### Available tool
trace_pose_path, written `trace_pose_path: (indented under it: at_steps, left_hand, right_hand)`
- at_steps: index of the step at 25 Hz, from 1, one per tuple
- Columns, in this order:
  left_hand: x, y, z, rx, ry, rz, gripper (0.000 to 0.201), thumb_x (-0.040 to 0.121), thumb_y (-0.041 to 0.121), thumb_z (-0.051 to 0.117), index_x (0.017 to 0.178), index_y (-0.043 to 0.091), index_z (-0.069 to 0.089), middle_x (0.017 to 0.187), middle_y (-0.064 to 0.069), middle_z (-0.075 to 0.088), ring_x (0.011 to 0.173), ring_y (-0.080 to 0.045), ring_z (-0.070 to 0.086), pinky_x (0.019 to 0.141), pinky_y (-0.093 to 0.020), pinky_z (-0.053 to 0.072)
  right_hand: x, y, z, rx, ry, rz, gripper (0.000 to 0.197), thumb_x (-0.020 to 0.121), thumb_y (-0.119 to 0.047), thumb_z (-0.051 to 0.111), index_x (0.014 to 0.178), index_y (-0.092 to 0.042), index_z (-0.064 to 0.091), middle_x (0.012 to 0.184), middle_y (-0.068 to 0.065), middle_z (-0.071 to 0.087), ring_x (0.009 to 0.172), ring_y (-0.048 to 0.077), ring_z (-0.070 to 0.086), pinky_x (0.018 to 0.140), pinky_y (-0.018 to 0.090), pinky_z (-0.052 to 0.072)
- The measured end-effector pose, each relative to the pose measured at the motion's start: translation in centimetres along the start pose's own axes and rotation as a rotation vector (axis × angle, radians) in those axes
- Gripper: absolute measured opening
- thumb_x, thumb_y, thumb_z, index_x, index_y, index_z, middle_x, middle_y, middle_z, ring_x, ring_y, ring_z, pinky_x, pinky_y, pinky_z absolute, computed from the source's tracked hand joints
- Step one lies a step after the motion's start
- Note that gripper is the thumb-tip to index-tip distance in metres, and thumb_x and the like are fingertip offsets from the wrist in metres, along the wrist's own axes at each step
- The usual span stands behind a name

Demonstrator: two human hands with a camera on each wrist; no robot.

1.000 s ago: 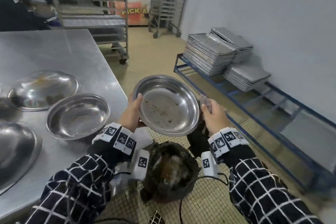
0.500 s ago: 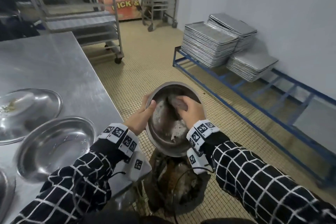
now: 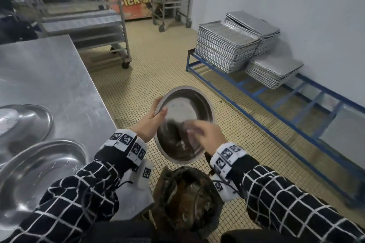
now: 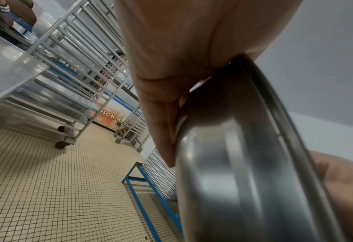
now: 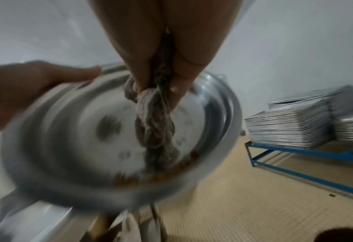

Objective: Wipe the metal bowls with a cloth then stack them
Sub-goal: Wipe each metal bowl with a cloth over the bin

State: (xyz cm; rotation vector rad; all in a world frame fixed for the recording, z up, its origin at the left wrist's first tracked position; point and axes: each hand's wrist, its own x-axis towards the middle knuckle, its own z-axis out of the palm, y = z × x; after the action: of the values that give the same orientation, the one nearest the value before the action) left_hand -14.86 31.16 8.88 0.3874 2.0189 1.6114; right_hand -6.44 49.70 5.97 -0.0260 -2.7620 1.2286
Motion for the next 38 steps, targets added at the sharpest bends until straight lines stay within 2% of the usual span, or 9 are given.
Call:
trace_pose_path:
  at_steps: [2, 4, 7, 12, 18, 23, 27, 33, 38]
  left_hand:
    - [0.8, 0.4, 0.6, -0.010, -0.003, 0.054, 0.033, 0.101, 0.038, 0.034, 0.132, 0.048, 0.029, 0.120, -0.015, 0.062, 0.093, -0.028, 0.069, 0.082, -0.043, 0.057]
    - [1.2, 1.1, 1.4, 0.030, 0.001, 0.090, 0.031, 0.101, 0.037, 0.034, 0.130, 0.047, 0.030, 0.109, -0.013, 0.065, 0.082, -0.026, 0.072, 0.073, -0.040, 0.060]
    - [1.7, 2.2, 2.7, 0.024, 0.061, 0.142, 0.029, 0.100, 0.038, 0.035, 0.114, 0.062, 0.029, 0.111, -0.007, 0.062, 0.080, -0.021, 0.071, 0.064, -0.029, 0.058]
    - [2.4, 2.8, 4.0, 0.070, 0.157, 0.282, 0.031, 0.093, 0.053, 0.038, 0.120, 0.068, 0.030, 0.127, -0.005, 0.053, 0.101, -0.033, 0.064, 0.077, -0.051, 0.057]
    - [3.1, 3.0, 5.4, 0.344, 0.199, 0.409, 0.042, 0.100, 0.029, 0.034, 0.124, 0.062, 0.023, 0.115, 0.008, 0.051, 0.096, -0.013, 0.060, 0.069, -0.021, 0.053]
    - [3.8, 2.3, 5.3, 0.381, 0.182, 0.364, 0.037, 0.098, 0.037, 0.035, 0.131, 0.053, 0.027, 0.130, -0.002, 0.051, 0.099, -0.021, 0.063, 0.073, -0.042, 0.060]
    - [3.6, 2.6, 5.0, 0.248, 0.182, 0.321, 0.033, 0.098, 0.042, 0.034, 0.124, 0.060, 0.025, 0.120, -0.004, 0.058, 0.091, -0.024, 0.067, 0.070, -0.046, 0.060]
    - [3.8, 3.2, 4.6, -0.051, 0.182, 0.344, 0.041, 0.095, 0.048, 0.037, 0.135, 0.041, 0.027, 0.121, -0.006, 0.055, 0.098, -0.021, 0.066, 0.076, -0.037, 0.058]
    - [3.9, 3.4, 3.8, -0.081, 0.237, 0.391, 0.036, 0.097, 0.043, 0.038, 0.133, 0.038, 0.032, 0.119, -0.010, 0.056, 0.093, -0.025, 0.068, 0.071, -0.042, 0.058]
  right_hand:
    - [2.1, 0.8, -2.5, -0.050, 0.227, -0.024, 0.036, 0.088, -0.005, 0.060, 0.122, -0.018, 0.063, 0.117, -0.004, 0.065, 0.102, 0.003, 0.059, 0.092, 0.018, 0.049]
    - [3.9, 1.6, -4.1, -0.163, 0.291, -0.097, 0.035, 0.087, -0.004, 0.061, 0.121, -0.014, 0.062, 0.119, 0.000, 0.062, 0.105, 0.011, 0.058, 0.094, 0.024, 0.049]
    - [4.7, 3.6, -4.1, -0.321, 0.156, -0.147, 0.032, 0.090, -0.008, 0.057, 0.121, -0.009, 0.061, 0.126, 0.009, 0.054, 0.115, 0.023, 0.052, 0.102, 0.036, 0.043]
    - [3.3, 5.2, -3.5, -0.355, -0.039, -0.139, 0.039, 0.092, -0.009, 0.051, 0.130, -0.017, 0.056, 0.134, 0.005, 0.049, 0.120, 0.023, 0.049, 0.104, 0.031, 0.040]
    - [3.2, 4.9, -3.6, -0.387, -0.302, -0.139, 0.036, 0.095, -0.011, 0.047, 0.127, -0.024, 0.056, 0.125, 0.005, 0.060, 0.105, 0.021, 0.060, 0.094, 0.029, 0.048]
    - [3.3, 4.6, -5.4, 0.003, 0.118, 0.105, 0.027, 0.095, -0.011, 0.051, 0.120, -0.013, 0.061, 0.118, 0.002, 0.063, 0.108, 0.013, 0.057, 0.084, 0.011, 0.040]
    - [6.2, 3.6, -5.6, 0.161, 0.382, 0.176, 0.031, 0.095, -0.020, 0.053, 0.125, -0.016, 0.058, 0.123, 0.001, 0.061, 0.113, 0.016, 0.056, 0.090, 0.020, 0.042]
    - [5.6, 4.6, -2.9, -0.060, 0.062, -0.115, 0.041, 0.096, -0.013, 0.050, 0.137, -0.019, 0.048, 0.140, 0.004, 0.038, 0.128, 0.015, 0.037, 0.111, 0.028, 0.028]
    - [4.3, 4.8, -2.6, -0.131, -0.151, -0.389, 0.037, 0.092, -0.008, 0.051, 0.126, -0.018, 0.058, 0.128, 0.000, 0.051, 0.111, 0.004, 0.046, 0.097, 0.012, 0.036]
